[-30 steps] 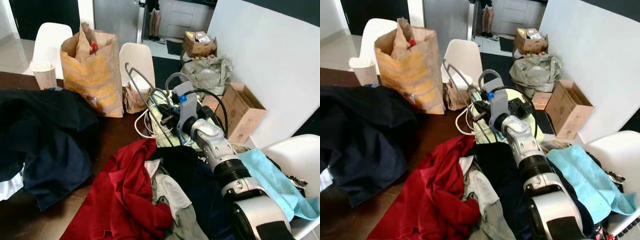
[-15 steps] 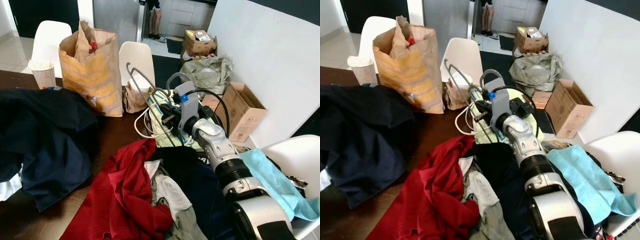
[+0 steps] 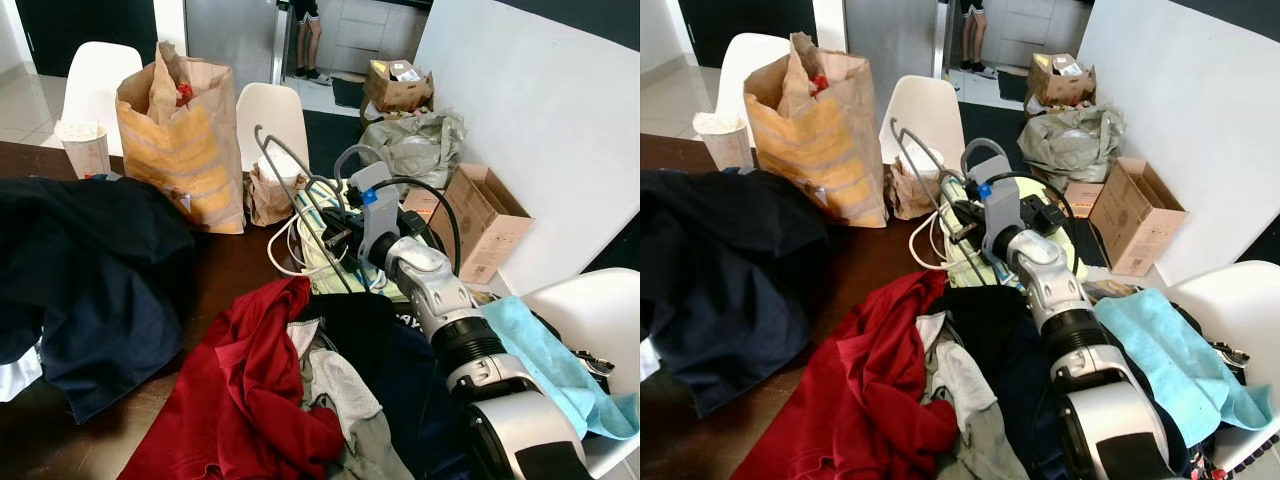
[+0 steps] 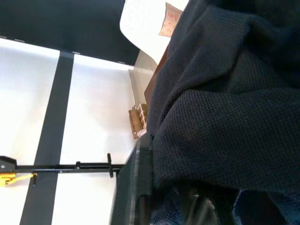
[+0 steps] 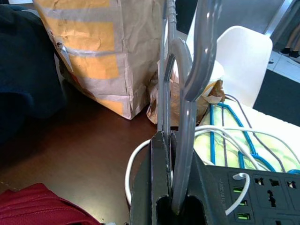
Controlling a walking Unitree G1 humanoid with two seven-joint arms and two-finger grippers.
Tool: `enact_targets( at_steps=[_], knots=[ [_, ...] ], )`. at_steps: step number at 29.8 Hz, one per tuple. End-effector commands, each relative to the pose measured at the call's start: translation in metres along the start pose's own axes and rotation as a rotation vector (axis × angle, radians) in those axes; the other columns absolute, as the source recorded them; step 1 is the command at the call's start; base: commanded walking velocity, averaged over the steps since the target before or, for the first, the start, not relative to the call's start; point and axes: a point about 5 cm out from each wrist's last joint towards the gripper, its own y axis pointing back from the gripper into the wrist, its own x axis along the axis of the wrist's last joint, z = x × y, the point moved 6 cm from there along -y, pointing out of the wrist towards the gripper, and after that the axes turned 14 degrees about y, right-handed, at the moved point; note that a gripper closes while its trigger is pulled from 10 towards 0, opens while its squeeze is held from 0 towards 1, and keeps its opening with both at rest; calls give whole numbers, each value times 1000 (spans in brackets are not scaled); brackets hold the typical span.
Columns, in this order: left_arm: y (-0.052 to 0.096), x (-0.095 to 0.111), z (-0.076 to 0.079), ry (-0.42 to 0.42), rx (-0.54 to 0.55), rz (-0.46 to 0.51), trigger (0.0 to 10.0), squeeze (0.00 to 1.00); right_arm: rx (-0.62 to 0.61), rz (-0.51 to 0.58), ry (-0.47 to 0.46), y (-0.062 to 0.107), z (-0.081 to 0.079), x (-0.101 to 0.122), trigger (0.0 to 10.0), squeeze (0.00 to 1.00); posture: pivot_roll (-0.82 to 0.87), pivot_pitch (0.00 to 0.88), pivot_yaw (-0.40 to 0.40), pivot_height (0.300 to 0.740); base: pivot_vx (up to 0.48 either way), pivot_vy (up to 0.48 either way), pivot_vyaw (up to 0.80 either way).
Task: Hang hanger
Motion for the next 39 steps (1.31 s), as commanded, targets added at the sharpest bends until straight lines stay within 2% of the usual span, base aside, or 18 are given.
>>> enact_targets(
  at_steps=[1, 3, 5, 7, 8, 9, 10, 11, 12, 16, 20, 21, 23, 26, 28, 36, 37, 39],
  knots=[
    [-2, 9, 1, 9, -4, 40, 0, 0, -10, -7, 13, 2, 5, 0, 10000, 0, 188, 0, -151, 740, 0, 0, 0],
    [-2, 14, -1, 37, 3, 67, 0, 0, -11, -7, 13, 2, 5, 0, 10000, 0, 188, 0, -151, 740, 0, 0, 0],
    [4, 53, -21, 262, 53, 272, 0, 0, -11, -5, 13, 1, 5, 1, 10000, 0, 192, 0, -151, 740, 0, 0, 0],
    [4, 53, -21, 262, 53, 272, 0, 0, -11, -5, 13, 1, 5, 1, 10000, 0, 192, 0, -151, 740, 0, 0, 0],
    [15, 82, -43, 455, 82, 460, 0, 0, -11, -4, 12, 1, 4, 1, 10000, 0, 196, 0, -149, 740, 0, 0, 0],
    [15, 82, -43, 455, 82, 460, 0, 0, -11, -4, 12, 1, 4, 1, 10000, 0, 196, 0, -149, 740, 0, 0, 0],
    [33, 113, -73, 646, 100, 683, 0, 0, -11, 0, 7, 0, 4, 2, 10000, 0, 198, 0, -147, 740, 0, 0, 0],
    [33, 113, -73, 646, 100, 683, 0, 0, -11, 0, 7, 0, 4, 2, 10000, 0, 198, 0, -147, 740, 0, 0, 0],
    [55, 136, -100, 797, 89, 874, 0, 0, -11, 4, 1, 0, 3, 2, 10000, 0, 202, 0, -146, 740, 0, 0, 0],
    [75, 149, -121, 910, 74, 1017, 0, 0, -10, 11, -11, -1, 2, 3, 10000, 0, 202, 0, -141, 740, 0, 0, 0],
    [124, 165, -168, 1229, -39, 1345, 353, 0, -11, 28, -34, -1, 1, 6, 10000, 0, 205, 0, -135, 740, 0, 0, 0],
    [124, 165, -168, 1229, -39, 1345, 353, 0, -11, 28, -34, -1, 1, 6, 10000, 0, 205, 0, -135, 740, 0, 0, 0],
    [127, 166, -171, 1231, -73, 1333, 3843, 0, -12, 30, -37, -1, 1, 6, 10000, 0, 210, 0, -134, 740, 0, 0, 0],
    [126, 165, -172, 1221, -67, 1318, 3843, 0, -12, 31, -37, -1, 1, 6, 10000, 0, 210, 0, -134, 740, 0, 0, 0],
    [131, 167, -178, 1244, -80, 1305, 10000, 0, -9, 30, -36, -2, 0, 6, 10000, 0, 213, 0, -134, 740, 0, 0, 0],
    [131, 169, -182, 1261, -78, 1204, 10000, 0, -2, 25, -31, -2, -2, 5, 10000, 0, 214, 0, -135, 740, 0, 0, 0],
    [97, 155, -167, 1231, -49, 944, 10000, 0, 6, 22, -29, -2, -3, 5, 10000, 0, 215, 0, -137, 740, 0, 0, 0],
    [81, 141, -162, 1243, -11, 828, 10000, 0, 9, 21, -27, -3, -4, 4, 10000, 0, 215, 0, -137, 740, 0, 0, 0]
  ],
)
